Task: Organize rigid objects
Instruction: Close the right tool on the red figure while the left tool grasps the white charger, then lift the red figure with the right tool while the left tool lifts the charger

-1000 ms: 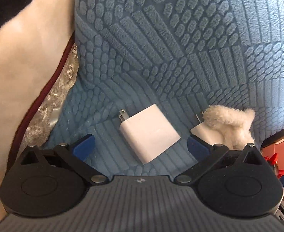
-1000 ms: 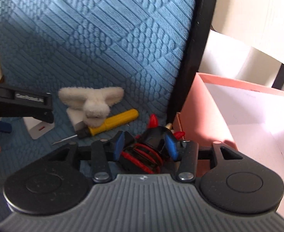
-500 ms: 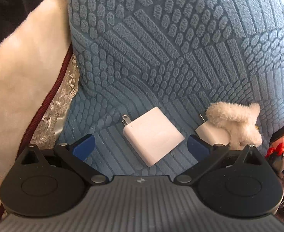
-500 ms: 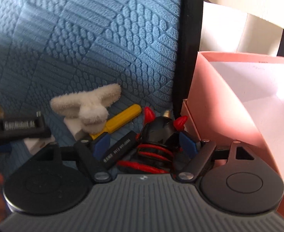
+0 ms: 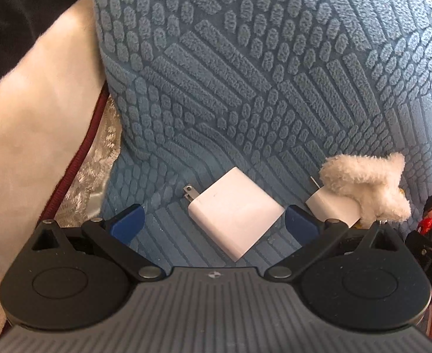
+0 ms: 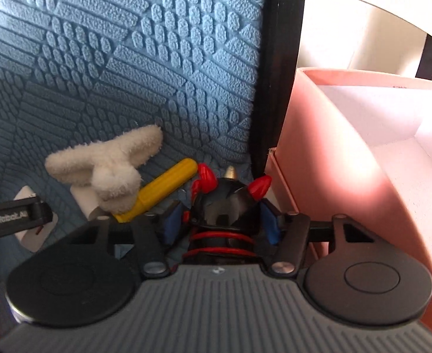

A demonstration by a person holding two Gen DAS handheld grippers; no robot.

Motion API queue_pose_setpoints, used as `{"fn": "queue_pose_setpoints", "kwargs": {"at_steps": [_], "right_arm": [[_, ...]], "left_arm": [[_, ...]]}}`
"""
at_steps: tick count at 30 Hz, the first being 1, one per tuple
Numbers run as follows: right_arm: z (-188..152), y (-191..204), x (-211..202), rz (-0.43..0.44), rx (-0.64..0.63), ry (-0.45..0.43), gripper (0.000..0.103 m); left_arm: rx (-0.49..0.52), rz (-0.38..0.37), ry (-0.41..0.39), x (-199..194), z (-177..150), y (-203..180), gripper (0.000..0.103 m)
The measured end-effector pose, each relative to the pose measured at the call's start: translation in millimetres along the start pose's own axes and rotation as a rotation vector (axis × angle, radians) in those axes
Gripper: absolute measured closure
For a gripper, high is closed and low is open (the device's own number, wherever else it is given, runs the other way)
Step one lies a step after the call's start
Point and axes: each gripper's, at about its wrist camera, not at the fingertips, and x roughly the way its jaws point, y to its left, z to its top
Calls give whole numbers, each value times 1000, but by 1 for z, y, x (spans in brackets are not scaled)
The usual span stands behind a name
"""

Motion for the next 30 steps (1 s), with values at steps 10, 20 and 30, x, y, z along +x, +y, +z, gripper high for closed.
{"fn": "queue_pose_setpoints", "kwargs": {"at_steps": [10, 20, 30], "right_arm": [[-3, -11, -35, 118, -100, -75, 44], [-19, -16, -82, 204, -243, -148, 44], [-39, -14, -113, 242, -303, -122, 44]], "left_arm": [[84, -1, -14, -5, -18, -25, 19], [36, -66, -5, -27, -25, -15, 38], [-28, -127, 5, -80, -57, -5, 43]]}}
